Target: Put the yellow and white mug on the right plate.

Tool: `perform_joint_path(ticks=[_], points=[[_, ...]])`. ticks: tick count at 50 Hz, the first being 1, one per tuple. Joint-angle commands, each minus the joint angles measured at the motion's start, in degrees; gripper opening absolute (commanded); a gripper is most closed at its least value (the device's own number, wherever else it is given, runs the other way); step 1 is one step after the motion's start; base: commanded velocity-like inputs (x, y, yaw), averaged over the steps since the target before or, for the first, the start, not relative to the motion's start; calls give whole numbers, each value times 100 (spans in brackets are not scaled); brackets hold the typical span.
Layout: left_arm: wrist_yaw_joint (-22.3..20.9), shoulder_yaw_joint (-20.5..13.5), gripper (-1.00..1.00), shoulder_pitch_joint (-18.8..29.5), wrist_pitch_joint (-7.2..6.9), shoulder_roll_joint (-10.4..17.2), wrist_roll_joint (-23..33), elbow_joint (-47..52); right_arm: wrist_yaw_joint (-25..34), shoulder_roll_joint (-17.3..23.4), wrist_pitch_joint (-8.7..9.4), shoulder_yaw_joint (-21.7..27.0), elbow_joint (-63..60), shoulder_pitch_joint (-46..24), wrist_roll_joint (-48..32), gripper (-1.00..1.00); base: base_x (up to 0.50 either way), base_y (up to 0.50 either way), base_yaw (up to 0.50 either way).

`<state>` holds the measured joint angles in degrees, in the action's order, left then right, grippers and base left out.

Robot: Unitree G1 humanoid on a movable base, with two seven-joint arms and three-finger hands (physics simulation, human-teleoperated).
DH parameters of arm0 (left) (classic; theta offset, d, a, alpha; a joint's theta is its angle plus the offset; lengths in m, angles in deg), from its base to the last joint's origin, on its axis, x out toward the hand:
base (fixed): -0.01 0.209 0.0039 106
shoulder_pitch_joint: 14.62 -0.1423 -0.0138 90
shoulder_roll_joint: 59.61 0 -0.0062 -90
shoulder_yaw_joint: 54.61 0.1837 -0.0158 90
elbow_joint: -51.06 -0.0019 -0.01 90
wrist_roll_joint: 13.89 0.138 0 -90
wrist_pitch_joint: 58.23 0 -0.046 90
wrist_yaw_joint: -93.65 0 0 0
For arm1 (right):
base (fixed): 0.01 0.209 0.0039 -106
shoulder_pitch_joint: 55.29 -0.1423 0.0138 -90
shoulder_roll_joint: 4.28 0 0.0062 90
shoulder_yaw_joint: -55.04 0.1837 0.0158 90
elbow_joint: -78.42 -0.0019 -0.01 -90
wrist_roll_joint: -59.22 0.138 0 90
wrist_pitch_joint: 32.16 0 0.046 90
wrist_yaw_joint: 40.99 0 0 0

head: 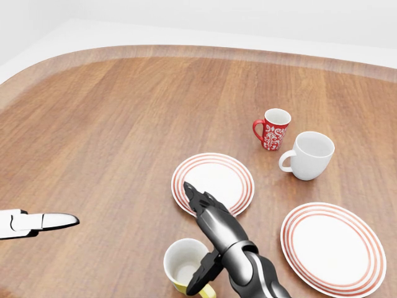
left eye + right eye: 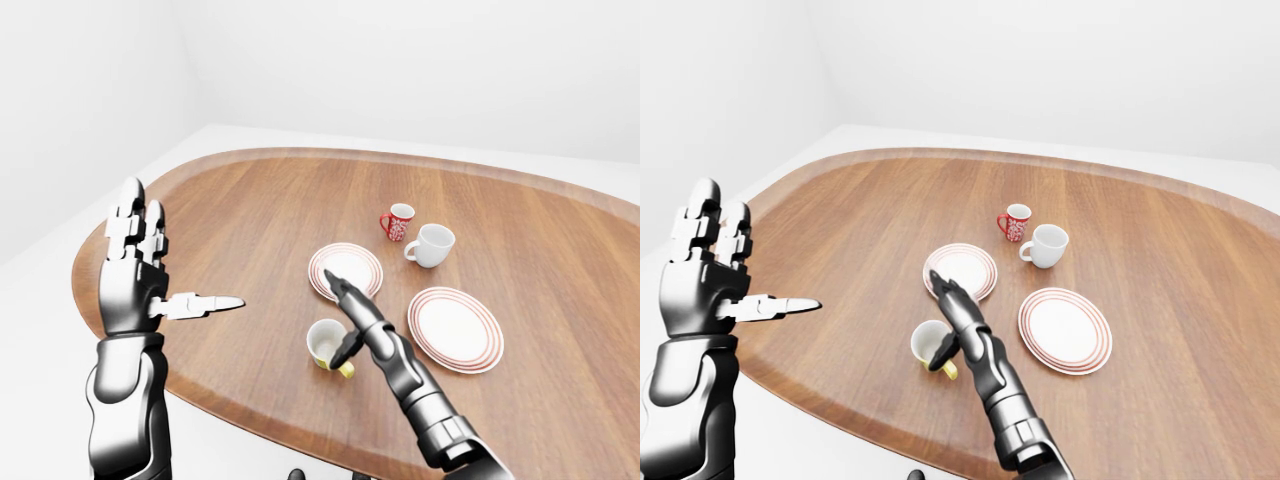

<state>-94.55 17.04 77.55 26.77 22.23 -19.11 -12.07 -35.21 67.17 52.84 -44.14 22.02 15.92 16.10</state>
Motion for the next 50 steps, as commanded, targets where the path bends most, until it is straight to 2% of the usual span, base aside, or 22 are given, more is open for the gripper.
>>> perform_joint_path(ticks=[1, 50], points=[[-1, 5, 100, 5, 0, -1, 6, -23, -216, 4, 0, 14, 440, -79, -47, 100, 0, 0, 0], [-19, 9, 100, -29, 0, -22, 11, 45, -610, -152, 0, -52, 1281, -321, -237, 100, 0, 0, 0]])
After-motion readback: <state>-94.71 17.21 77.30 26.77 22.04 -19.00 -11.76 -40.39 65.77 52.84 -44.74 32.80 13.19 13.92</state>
